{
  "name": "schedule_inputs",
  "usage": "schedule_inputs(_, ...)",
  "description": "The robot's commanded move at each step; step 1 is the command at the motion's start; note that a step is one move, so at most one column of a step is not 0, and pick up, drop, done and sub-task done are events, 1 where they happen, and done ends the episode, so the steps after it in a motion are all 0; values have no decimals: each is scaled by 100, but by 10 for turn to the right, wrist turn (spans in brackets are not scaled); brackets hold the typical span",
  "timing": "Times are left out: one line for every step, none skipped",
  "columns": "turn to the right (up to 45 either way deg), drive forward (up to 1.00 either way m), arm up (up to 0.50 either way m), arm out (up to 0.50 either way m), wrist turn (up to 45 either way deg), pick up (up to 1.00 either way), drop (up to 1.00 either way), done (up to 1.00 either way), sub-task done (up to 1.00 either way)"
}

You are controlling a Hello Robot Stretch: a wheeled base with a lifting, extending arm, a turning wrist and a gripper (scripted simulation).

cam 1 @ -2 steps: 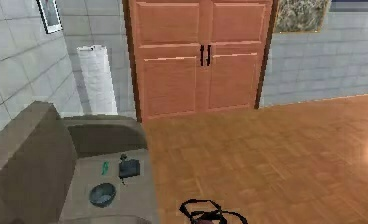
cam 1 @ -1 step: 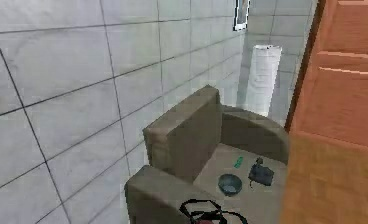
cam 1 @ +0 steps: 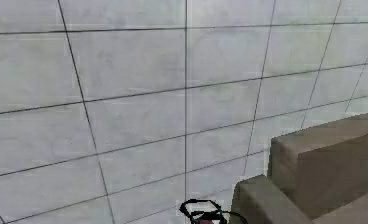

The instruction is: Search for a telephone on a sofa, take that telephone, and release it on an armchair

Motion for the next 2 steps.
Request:
schedule_inputs(450, 0, 0, 0, 0, 0, 0, 0, 0)
schedule_inputs(450, 0, 0, 0, 0, 0, 0, 0, 0)
